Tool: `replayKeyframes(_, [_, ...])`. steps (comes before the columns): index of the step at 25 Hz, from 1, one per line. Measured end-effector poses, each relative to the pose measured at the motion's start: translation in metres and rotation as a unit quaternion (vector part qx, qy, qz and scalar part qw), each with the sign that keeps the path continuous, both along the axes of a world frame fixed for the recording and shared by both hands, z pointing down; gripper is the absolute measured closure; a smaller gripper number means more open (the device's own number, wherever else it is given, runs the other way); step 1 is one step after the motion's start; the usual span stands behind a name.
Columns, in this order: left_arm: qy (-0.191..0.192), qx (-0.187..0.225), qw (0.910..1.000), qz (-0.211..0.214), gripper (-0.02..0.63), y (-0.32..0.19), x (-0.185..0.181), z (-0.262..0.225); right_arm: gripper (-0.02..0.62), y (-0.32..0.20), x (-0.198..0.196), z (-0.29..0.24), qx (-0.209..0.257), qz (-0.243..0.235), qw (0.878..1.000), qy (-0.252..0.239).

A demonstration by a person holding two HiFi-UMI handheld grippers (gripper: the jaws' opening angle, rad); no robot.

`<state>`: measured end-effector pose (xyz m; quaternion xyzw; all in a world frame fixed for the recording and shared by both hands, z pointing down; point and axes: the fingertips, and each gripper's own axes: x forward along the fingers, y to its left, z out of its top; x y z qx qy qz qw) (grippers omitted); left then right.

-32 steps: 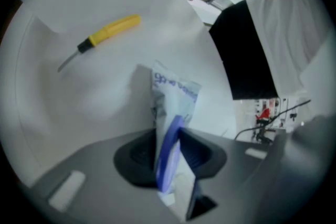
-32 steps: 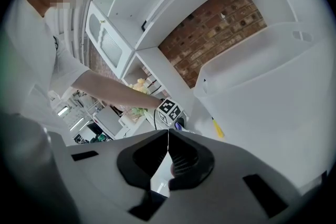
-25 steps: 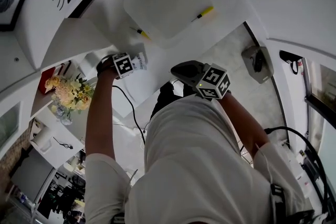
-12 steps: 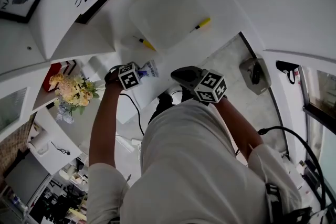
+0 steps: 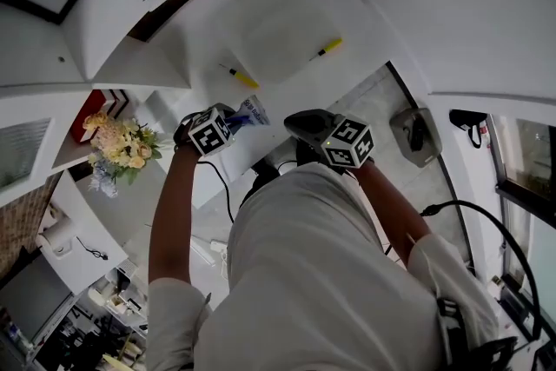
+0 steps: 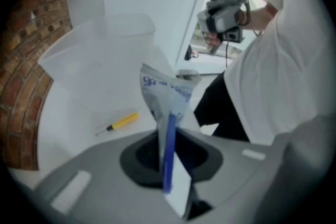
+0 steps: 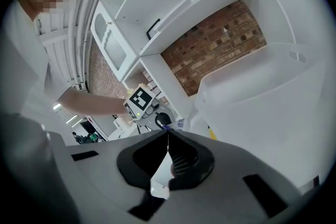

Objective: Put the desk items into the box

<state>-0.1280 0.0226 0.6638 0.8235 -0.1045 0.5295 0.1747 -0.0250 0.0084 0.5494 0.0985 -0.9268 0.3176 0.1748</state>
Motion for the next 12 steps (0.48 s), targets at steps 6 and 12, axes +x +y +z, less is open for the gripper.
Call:
replayKeyframes(6, [0.034,0.033,0.9984,-0.03,0.552,-0.003,0.005,-0.028,0.595,0.001,-0.005,-0.008,0.015,0.014,1.0,0.003])
replayKeyframes(12, [0.07,0.057,0.9928,-0.078,0.552,-0.013,0.005,-0.06,0.595,0.0,-0.001,-0.011,0.024,0.042,0.999,0.006])
